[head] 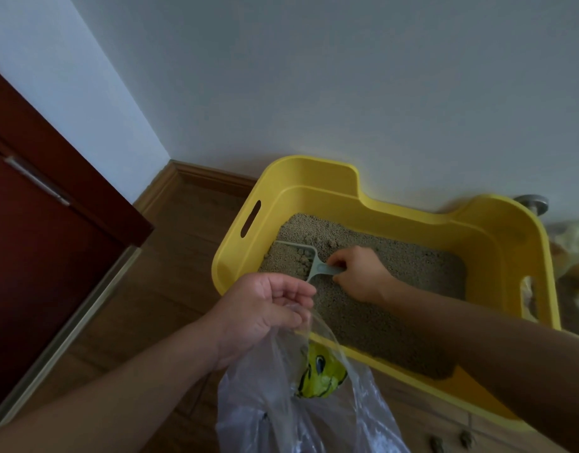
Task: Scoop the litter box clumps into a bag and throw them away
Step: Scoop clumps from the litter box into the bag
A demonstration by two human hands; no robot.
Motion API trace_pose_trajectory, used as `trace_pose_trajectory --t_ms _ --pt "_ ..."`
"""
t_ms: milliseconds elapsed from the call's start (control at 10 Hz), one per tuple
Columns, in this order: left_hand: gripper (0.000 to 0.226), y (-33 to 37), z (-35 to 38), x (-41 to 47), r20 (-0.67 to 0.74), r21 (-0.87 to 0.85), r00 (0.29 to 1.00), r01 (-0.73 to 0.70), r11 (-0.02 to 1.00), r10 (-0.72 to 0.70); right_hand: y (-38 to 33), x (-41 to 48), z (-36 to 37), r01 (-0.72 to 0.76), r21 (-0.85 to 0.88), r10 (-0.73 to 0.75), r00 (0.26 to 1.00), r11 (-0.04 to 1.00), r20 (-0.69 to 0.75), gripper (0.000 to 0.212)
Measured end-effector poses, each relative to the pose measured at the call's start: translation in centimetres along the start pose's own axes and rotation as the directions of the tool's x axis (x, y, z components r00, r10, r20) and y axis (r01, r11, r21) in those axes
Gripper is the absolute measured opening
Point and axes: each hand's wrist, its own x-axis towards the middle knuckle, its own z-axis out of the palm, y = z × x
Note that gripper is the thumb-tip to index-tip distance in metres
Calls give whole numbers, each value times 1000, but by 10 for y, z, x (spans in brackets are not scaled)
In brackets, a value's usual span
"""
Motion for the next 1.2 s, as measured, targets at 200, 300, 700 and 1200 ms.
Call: trace_pose_trajectory --t_ms 200,300,700,1200 --pt "38 -1 0 0 -1 1 1000 4 1000 -4 -1 -4 -5 72 -11 -72 996 997 53 32" --pt "38 -1 0 1 0 -7 1000 7 1000 -7 -2 -8 0 80 -16 -79 994 997 71 33" --pt "38 -2 -1 1 -2 2 1000 2 1000 -2 -6 -18 10 33 65 -37 998 997 48 29" --pt "37 -2 0 0 -8 5 1000 -2 1000 2 -8 -26 13 53 116 -56 998 992 19 24"
